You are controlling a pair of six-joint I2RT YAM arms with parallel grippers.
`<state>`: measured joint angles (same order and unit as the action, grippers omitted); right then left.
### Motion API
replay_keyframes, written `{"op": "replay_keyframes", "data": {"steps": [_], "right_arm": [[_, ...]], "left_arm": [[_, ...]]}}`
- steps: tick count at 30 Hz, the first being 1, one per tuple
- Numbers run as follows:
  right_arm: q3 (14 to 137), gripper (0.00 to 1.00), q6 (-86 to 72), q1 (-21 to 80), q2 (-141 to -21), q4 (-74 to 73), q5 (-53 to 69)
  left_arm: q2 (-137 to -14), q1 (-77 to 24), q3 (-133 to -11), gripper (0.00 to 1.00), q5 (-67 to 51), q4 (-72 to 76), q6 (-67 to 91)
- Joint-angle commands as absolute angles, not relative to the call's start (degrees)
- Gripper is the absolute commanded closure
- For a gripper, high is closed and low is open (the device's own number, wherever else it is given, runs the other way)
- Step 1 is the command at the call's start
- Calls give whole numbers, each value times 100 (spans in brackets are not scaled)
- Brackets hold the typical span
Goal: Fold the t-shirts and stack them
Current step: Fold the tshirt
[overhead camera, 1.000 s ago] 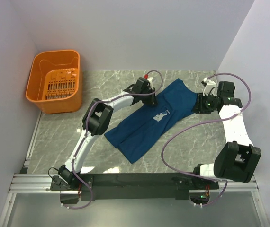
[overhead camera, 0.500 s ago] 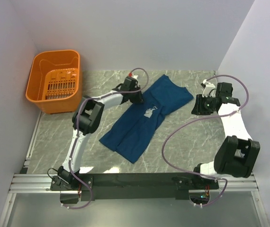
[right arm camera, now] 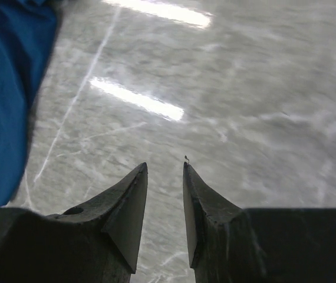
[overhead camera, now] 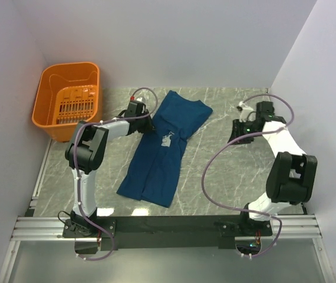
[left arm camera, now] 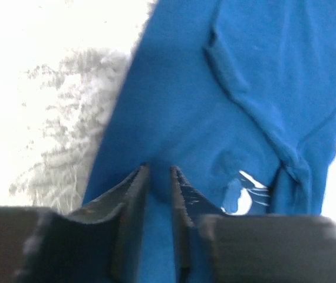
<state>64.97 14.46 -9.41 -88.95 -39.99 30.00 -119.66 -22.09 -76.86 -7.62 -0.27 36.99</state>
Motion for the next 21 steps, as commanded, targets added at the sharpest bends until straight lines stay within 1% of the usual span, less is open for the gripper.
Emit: {"op": "replay_keyframes", "data": {"steps": [1,2,3,5,6,8,9,10,11,13,18,19,21], "right_arm": [[6881,61,1293,-476,-9271,-3780,3182],[7091,60,1005,-388,-9412,-3631,3173],[7249,60,854,-239,-9561,-3578,3164],[7609,57,181,-106,-10106,-3394,3042],[8003,56,-16,-62,-10290,-3314,3041],[8574,52,-847,-26,-10966,-3087,3129],[8735,52,-1096,-26,-10969,-2989,3094],[8893,47,-1299,191,-11273,-2910,3015],[9182,46,-1666,237,-11407,-2770,2832],[9473,46,-1924,368,-11853,-2681,2743],[10624,45,-2715,545,-12882,-2707,2470],[10765,45,-2785,580,-12998,-2698,2374],[11135,45,-2997,615,-13287,-2768,1971]], "left_arm": [[-11595,-2232,-7453,70,-1157,-44,3455],[-11480,-2241,-7479,67,-1282,147,3324],[-11365,-2259,-7497,60,-1362,167,3244],[-10963,-2268,-7541,54,-1529,167,3034],[-10821,-2268,-7593,48,-1547,97,2945],[-10373,-2268,-7620,42,-1512,18,2700],[-10223,-2268,-7603,40,-1477,18,2611],[-9917,-2259,-7568,40,-1433,-226,2523],[-9749,-2259,-7454,39,-1311,-289,2375],[-9232,-2259,-7270,38,-1187,-421,2294],[-8105,-2259,-6251,34,-748,-571,2434],[-7764,-2259,-6101,34,-695,-597,2487],[-7455,-2259,-5723,33,-520,-711,2671]]}}
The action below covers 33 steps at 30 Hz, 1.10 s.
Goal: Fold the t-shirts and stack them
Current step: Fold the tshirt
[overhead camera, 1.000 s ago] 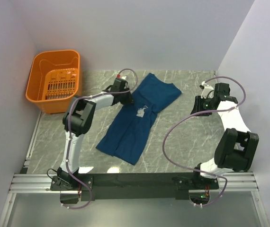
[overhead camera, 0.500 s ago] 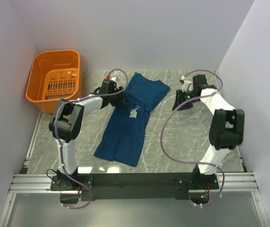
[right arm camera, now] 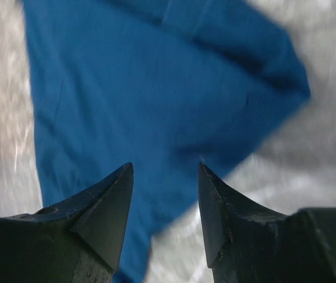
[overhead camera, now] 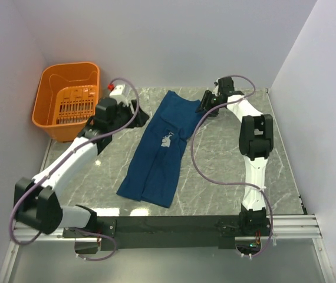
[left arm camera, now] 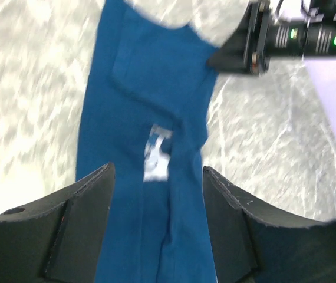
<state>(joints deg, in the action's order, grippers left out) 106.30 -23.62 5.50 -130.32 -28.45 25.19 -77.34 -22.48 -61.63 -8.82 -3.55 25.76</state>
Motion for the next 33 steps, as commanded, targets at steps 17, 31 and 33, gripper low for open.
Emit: {"op": "replay_keyframes", "data": {"steps": [17,31,33], "right_arm": [[12181,77,-3419,607,-14194,-3077,1344],[13210,64,-3016,361,-14520,-2294,1458],[13184,57,-2814,308,-14301,-2294,1520]], "left_arm": [[-6724,-2241,-5159,32,-343,-1274,2953],[-6996,-2241,-4975,32,-879,-1283,3032],[-7014,-2241,-4948,32,-818,-1388,3032]]}}
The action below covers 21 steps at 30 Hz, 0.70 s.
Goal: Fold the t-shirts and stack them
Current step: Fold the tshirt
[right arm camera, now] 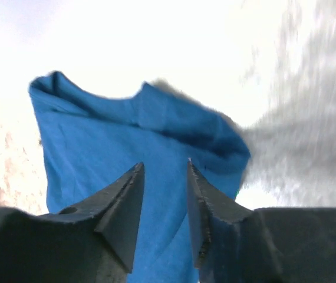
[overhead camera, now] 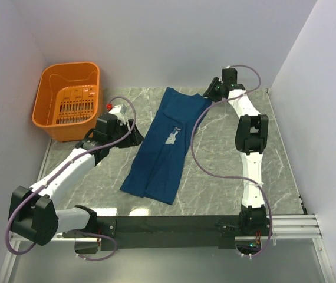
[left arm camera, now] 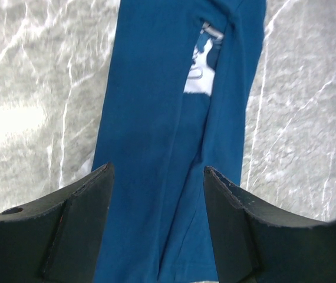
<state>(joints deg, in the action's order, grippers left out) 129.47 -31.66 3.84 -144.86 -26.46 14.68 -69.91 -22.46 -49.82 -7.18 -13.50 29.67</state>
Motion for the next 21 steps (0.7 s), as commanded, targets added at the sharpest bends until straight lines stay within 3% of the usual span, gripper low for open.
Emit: {"op": "replay_keyframes", "data": {"steps": [1,4,5,8,13,21], "right_arm": [[13070,57,-2525,273,-14178,-2355,1651],[12309,52,-1282,211,-13414,-2661,2484],[12018,52,-779,202,-12925,-2872,3705],[10428,48,1007,368,-11827,-3880,5111],[7460,48,1268,1185,-10268,-3729,4747],[5977,44,-621,2161,-9695,-2506,3623]], "left_arm": [[-7014,-2241,-4948,32,-713,-1458,3041],[-6961,-2241,-4940,32,-493,-1888,3111],[-6917,-2241,-4905,33,-388,-1977,3146],[-6610,-2241,-4633,33,-273,-2188,3313],[-6188,-2241,-3913,34,-404,-2153,3822],[-6310,-2241,-3305,37,-677,-1968,4359]]}}
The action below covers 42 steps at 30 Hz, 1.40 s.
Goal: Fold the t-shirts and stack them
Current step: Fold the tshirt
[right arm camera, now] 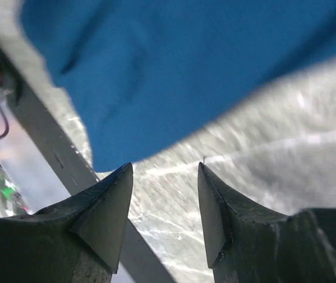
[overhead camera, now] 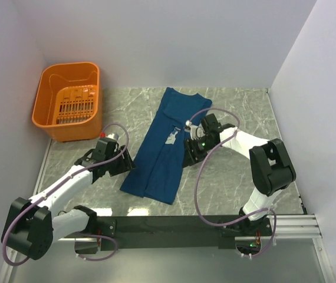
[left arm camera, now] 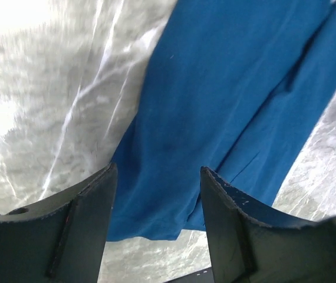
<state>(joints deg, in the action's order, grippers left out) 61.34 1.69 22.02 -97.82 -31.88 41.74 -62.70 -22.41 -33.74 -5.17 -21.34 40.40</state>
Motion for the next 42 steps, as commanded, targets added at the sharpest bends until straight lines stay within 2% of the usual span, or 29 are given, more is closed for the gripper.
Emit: {"op": "replay_keyframes", "data": {"steps": [1,4,10,19,24,25,26,28,31,34,37,42], "right_arm": [[5872,44,-667,2162,-9677,-2383,3543],[5679,44,-1134,2215,-9624,-2207,3120],[5572,44,-1494,2364,-9956,-1899,3471],[5704,45,-1731,2417,-10327,-1846,3595],[5660,47,-1845,2426,-10336,-1784,3612],[5669,48,-1854,2426,-10379,-1784,3595],[5686,49,-1863,2426,-10406,-1793,3603],[5722,50,-1890,2417,-10467,-1828,3604],[5739,55,-1925,2426,-10520,-1820,3569],[5757,68,-1881,2417,-10486,-1881,3446],[5713,79,-1819,2356,-10363,-1916,3349],[5643,85,-1618,2066,-10169,-2065,3278]], "left_arm": [[-6319,-2241,-3270,37,-712,-1995,4359],[-6311,-2241,-3165,37,-826,-2083,4351],[-6336,-2311,-3058,37,-1020,-2232,4535],[-6952,-2531,-3339,44,-545,-2856,4755],[-7233,-2654,-3463,54,-229,-3094,4851],[-7225,-2663,-3472,58,-185,-3085,4852],[-7216,-2663,-3472,66,-167,-3068,4852],[-7251,-2663,-3507,74,-141,-3032,4834],[-7391,-2663,-3507,86,-184,-2892,4808],[-7497,-2654,-3498,98,-281,-2795,4781],[-7453,-2654,-3481,99,-343,-2760,4790],[-7128,-2663,-3402,99,-676,-2751,4877]]}}
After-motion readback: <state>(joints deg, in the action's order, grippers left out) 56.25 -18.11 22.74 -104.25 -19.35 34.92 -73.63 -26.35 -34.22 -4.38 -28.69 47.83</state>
